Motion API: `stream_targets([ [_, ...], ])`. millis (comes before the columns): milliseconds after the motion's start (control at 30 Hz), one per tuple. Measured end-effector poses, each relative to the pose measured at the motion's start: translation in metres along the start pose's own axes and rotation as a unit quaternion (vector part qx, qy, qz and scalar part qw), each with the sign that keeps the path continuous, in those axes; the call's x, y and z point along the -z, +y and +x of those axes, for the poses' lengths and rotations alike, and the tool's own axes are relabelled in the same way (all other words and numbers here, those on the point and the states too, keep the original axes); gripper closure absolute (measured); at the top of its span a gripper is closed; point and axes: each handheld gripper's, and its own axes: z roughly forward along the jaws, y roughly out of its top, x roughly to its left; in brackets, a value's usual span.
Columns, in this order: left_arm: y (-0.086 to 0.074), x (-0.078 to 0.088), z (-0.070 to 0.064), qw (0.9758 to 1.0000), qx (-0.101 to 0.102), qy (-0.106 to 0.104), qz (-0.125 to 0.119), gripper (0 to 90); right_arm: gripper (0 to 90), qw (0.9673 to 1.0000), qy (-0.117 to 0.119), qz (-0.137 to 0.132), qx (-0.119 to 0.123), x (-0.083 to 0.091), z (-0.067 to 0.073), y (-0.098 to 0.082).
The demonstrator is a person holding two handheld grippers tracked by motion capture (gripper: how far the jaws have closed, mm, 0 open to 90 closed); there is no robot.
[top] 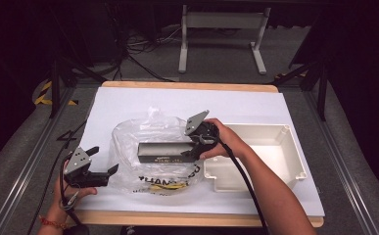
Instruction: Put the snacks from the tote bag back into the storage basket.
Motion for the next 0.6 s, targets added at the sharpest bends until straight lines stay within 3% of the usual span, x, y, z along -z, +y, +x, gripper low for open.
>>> stream_targets([
  [267, 0.000, 0.000, 0.000, 1.0000, 0.000, 0.000, 0.000, 6.7, 25.8, 0.9988, 0.011, 0.046, 0.008, -0.014, -0.003, 0.002],
  [600, 0.000, 0.000, 0.000, 1.0000, 0.000, -0.001, 0.000, 6.7, 29.1, 0.9966, 0.027, 0.077, 0.013, -0.020, 0.000, 0.009],
])
